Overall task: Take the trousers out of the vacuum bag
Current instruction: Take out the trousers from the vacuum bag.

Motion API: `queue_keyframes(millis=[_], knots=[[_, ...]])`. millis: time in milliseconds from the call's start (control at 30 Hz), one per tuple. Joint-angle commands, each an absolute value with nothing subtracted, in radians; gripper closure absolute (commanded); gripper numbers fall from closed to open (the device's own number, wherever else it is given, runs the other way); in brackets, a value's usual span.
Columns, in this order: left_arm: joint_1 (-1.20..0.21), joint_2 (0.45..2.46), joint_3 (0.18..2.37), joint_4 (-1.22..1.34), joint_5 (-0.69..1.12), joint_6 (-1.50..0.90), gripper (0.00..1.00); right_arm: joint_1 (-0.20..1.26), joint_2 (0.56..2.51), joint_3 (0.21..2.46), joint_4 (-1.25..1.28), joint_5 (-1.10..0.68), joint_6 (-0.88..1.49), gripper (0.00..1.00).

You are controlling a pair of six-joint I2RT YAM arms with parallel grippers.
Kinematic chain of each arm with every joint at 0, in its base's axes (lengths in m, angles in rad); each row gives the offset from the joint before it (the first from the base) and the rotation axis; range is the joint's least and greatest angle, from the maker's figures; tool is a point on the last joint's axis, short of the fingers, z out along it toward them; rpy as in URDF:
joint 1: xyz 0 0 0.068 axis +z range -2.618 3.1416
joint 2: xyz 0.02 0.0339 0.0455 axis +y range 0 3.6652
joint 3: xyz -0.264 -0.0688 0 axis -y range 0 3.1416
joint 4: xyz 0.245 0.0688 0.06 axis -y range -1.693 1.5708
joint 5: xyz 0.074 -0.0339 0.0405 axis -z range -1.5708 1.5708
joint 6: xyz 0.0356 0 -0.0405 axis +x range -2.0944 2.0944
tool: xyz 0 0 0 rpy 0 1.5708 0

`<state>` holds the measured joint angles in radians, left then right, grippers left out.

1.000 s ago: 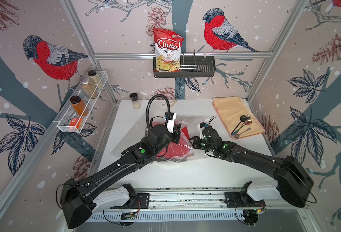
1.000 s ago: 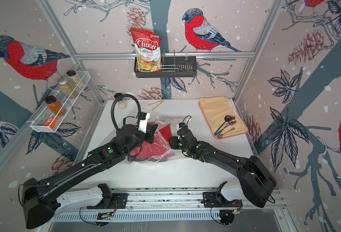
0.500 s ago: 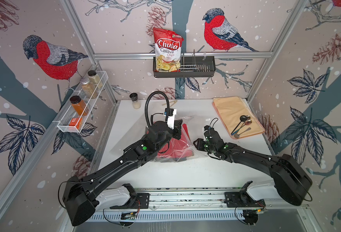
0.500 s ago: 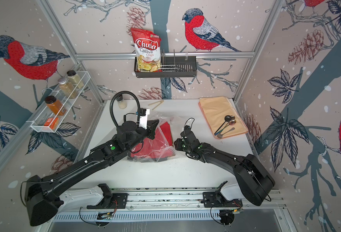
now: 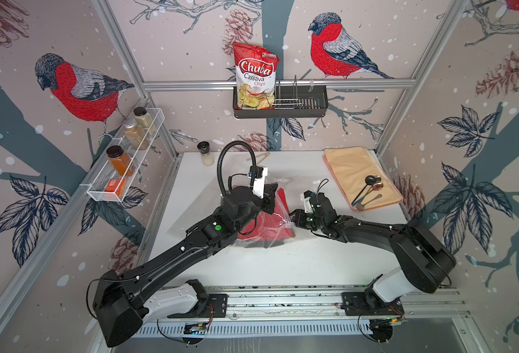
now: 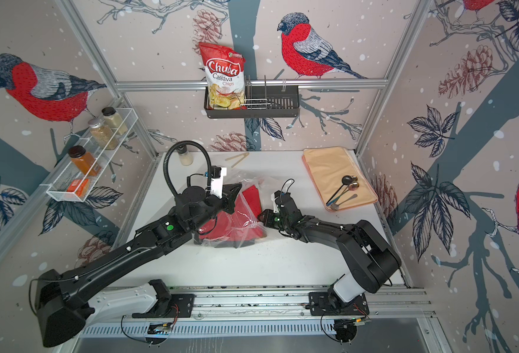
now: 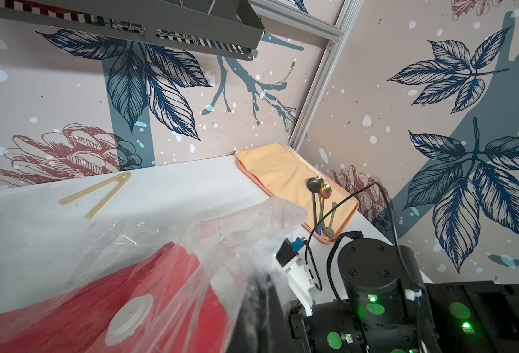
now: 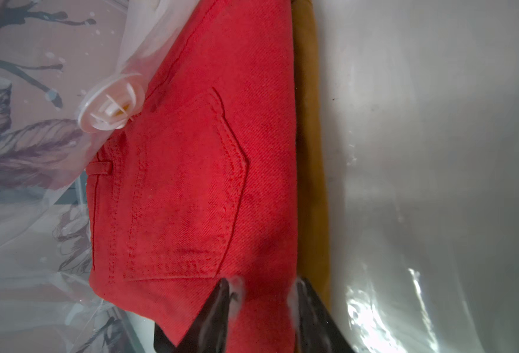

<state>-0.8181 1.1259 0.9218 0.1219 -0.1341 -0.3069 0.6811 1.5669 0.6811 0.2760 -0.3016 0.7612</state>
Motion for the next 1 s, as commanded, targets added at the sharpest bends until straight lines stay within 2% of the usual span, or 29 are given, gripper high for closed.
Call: queue_keyframes(millis=[0, 133, 300, 433, 567, 667, 867, 967], knots=[[-0.816, 1.124, 0.919, 0.199, -0.126, -0.301, 1.00, 0.684, 1.588, 0.690, 0.335, -0.343, 0.775, 0.60], [-0.816, 1.120, 0.915, 0.201, -0.126, -0.301, 1.00, 0.683, 1.618, 0.695, 0.350, -0.368, 0.776, 0.55], [-0.816, 1.112, 0.911, 0.199, -0.127, -0.301, 1.00, 0.682, 1.649, 0.693, 0.407, -0.412, 0.798, 0.55], [-0.816, 1.111, 0.903, 0.198, -0.137, -0.301, 1.00, 0.681, 1.651, 0.690, 0.453, -0.451, 0.820, 0.61], [-0.816, 1.112, 0.896, 0.203, -0.143, -0.301, 1.00, 0.683, 1.625, 0.682, 0.484, -0.478, 0.831, 0.72], [-0.816, 1.115, 0.895, 0.205, -0.143, -0.301, 1.00, 0.683, 1.596, 0.668, 0.513, -0.495, 0.841, 0.74], [-0.816, 1.115, 0.893, 0.214, -0.135, -0.304, 1.00, 0.683, 1.632, 0.677, 0.531, -0.526, 0.836, 0.57], [-0.816, 1.111, 0.894, 0.209, -0.133, -0.304, 1.00, 0.683, 1.669, 0.680, 0.554, -0.540, 0.852, 0.55]])
